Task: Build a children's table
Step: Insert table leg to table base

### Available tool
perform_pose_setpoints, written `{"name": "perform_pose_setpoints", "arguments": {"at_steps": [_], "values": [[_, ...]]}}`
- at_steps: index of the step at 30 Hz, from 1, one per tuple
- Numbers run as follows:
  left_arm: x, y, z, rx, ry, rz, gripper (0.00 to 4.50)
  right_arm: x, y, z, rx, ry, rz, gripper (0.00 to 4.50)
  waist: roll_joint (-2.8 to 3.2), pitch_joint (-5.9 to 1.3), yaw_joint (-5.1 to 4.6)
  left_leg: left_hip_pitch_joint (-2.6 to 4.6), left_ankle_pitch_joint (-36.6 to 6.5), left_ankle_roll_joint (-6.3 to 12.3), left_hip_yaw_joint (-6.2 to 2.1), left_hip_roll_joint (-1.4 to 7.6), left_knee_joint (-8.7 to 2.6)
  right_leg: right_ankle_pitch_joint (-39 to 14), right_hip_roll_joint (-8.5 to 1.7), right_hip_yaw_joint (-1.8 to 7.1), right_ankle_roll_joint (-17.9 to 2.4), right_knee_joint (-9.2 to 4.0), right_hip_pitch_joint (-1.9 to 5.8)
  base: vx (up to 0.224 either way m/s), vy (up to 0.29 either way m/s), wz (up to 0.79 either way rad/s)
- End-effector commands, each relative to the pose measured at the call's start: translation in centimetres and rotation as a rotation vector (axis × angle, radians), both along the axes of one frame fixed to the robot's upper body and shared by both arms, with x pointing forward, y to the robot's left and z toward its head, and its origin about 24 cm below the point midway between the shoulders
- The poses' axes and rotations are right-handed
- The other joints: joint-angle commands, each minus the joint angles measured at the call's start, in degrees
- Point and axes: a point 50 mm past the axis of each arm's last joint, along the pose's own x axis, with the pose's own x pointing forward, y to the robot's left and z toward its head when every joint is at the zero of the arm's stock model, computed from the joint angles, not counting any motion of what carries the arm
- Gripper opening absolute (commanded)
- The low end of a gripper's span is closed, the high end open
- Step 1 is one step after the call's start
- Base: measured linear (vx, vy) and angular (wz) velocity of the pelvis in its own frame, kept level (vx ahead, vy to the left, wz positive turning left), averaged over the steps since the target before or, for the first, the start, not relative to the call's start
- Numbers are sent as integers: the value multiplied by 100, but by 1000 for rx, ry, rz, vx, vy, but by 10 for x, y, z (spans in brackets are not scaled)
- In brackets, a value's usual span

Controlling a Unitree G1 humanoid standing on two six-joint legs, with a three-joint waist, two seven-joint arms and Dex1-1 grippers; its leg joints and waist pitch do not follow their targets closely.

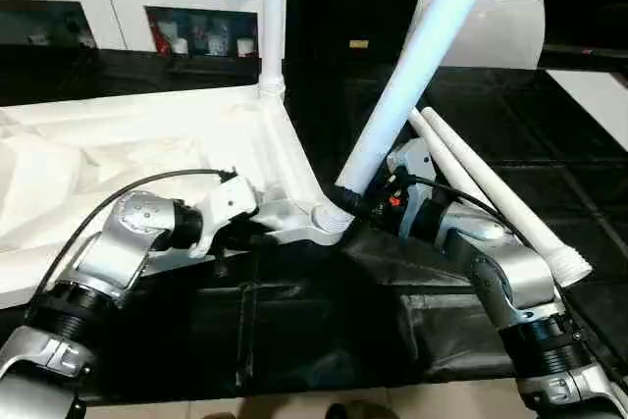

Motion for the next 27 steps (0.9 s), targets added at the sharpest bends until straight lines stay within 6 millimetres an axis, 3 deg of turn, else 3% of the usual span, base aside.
{"name": "perform_pose_setpoints", "arguments": {"at_steps": [1, 3, 12, 20, 21, 27], "values": [[-1, -4, 2, -24, -6, -9, 84, -2, 0, -1, -3, -6, 5, 191, 73, -323, 0, -86, -42, 281, -2, 415, -494, -938, -467, 247, -1492, -315, 361, 0, 0, 0], [-1, -5, 1, -21, -7, -3, 116, -2, 1, -2, -3, -7, 4, 191, 58, -320, -2, -85, -104, 285, 0, 408, -498, -1048, -458, 251, -1460, -330, 363, 0, 0, 0], [2, 0, -7, 70, -1, 29, 161, 2, 7, -2, -3, -22, 9, 191, 64, -294, -16, -85, -318, 224, -17, 421, -525, -1412, -465, 259, -1342, -367, 341, 0, 0, 0], [0, 2, -5, 39, 14, 32, 91, 6, 9, -1, -13, -37, 15, 191, 81, -309, -36, -85, -332, 208, -21, 425, -529, -1309, -465, 255, -1408, -356, 335, 0, 0, 0], [0, 2, -5, 39, 22, 31, 89, 7, 9, -1, -16, -41, 15, 191, 116, -328, -40, -79, -307, 200, -25, 428, -525, -1220, -468, 252, -1443, -344, 340, 0, 0, 0], [0, 2, -7, 59, 34, 17, 46, 9, 10, 0, -19, -49, 14, 190, 100, -333, -38, -82, -278, 213, -17, 431, -523, -1093, -469, 254, -1511, -337, 353, 0, 0, 0]]}}
